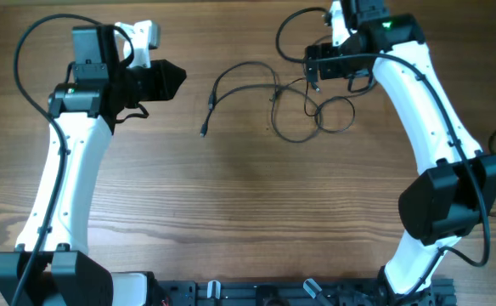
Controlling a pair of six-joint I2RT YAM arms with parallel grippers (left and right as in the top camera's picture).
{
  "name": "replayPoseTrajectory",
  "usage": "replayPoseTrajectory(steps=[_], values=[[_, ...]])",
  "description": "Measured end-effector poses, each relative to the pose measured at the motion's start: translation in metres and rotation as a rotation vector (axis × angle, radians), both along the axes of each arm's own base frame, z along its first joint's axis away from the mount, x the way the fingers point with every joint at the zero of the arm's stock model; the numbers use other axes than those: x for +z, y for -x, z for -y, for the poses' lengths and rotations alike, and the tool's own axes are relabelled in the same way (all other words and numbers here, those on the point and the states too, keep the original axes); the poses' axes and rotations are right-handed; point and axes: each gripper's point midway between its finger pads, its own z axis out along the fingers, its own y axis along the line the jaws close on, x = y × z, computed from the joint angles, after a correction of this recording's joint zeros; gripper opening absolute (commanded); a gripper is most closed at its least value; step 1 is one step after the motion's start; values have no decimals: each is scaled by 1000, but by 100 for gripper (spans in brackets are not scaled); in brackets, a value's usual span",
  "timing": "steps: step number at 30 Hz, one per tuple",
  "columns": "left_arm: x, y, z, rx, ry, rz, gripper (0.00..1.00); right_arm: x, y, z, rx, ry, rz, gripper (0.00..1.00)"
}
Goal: Untangle cables
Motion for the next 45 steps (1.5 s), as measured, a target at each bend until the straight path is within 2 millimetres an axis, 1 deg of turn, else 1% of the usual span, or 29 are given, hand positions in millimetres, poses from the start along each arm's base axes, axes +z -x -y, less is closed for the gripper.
replayPoseTrajectory(steps=[2, 4, 5, 6, 7, 8, 9, 10, 11, 12, 13, 15, 19, 22, 23, 24, 26, 27, 28, 31, 32, 33, 35, 37, 39, 40, 42, 43, 45], values=[[0, 1, 4, -9, 0, 0, 20, -9, 5, -9, 15, -10, -17, 100], [0, 1, 5, -11, 0, 0, 20, -24, 9, -16, 19, -15, -32, 100], [0, 1, 5, -11, 0, -2, 20, -35, 9, -20, 19, -21, -35, 99], [0, 2, 4, -11, -1, -3, 23, -44, 12, -23, 19, -24, -43, 98], [-1, 2, 4, -10, -2, -6, 27, -64, 20, -26, 14, -22, -71, 98], [-1, 2, 4, -11, -4, -5, 29, -73, 18, -28, 10, -30, -58, 97], [-2, 3, 5, -15, -7, -8, 30, -82, 19, -31, 5, -36, -54, 96], [-3, 4, 5, -19, -9, -10, 30, -94, 25, -32, 5, -34, -67, 94], [-3, 5, 5, -20, -10, -16, 30, -102, 29, -34, 8, -34, -73, 87], [-4, 6, 5, -20, -10, -20, 30, -110, 32, -38, 9, -39, -73, 75], [-4, 6, 5, -20, -10, -23, 30, -114, 35, -43, 15, -46, -76, 57], [-5, 6, 5, -22, -12, -22, 30, -115, 36, -49, 19, -63, -74, 4], [-6, 8, 6, -24, -13, -32, 30, -113, 38, -59, 33, -113, -84, 4], [-8, 12, 10, -34, -17, -46, 31, -109, 44, -69, 57, -169, -116, 4], [-9, 13, 13, -50, -22, -42, 40, -101, 42, -72, 61, -180, -114, 4], [-9, 15, 19, -72, -29, -38, 45, -84, 37, -76, 68, -199, -85, 4], [-15, 18, 28, -108, -40, -31, 52, -44, 28, -81, 74, -231, -25, 4], [-19, 19, 30, -118, -44, -32, 53, -24, 23, -83, 75, -248, 18, 4], [-30, 22, 33, -127, -48, -42, 55, 21, 16, -86, 71, -287, 99, 4], [-49, 27, 35, -138, -47, -58, 58, 95, 14, -87, 70, -351, 238, 4], [-53, 29, 36, -141, -43, -63, 59, 112, 16, -87, 70, -369, 268, 4], [-57, 29, 39, -154, -25, -52, 61, 123, 18, -87, 69, -384, 287, 4], [-59, 29, 47, -188, 16, -30, 66, 133, 23, -86, 59, -401, 299, 4], [-57, 30, 53, -216, 48, -12, 68, 132, 24, -86, 48, -406, 288, 4], [-47, 27, 63, -261, 91, 45, 68, 131, 25, -86, 43, -412, 278, 4], [-38, 26, 72, -296, 116, 83, 68, 131, 26, -87, 42, -420, 273, 4], [-30, 27, 85, -346, 149, 122, 69, 132, 27, -88, 40, -432, 266, 4], [-22, 28, 94, -383, 173, 160, 69, 132, 28, -89, 34, -440, 259, 4], [-14, 31, 112, -456, 216, 205, 70, 129, 30, -89, 28, -444, 240, 4]])
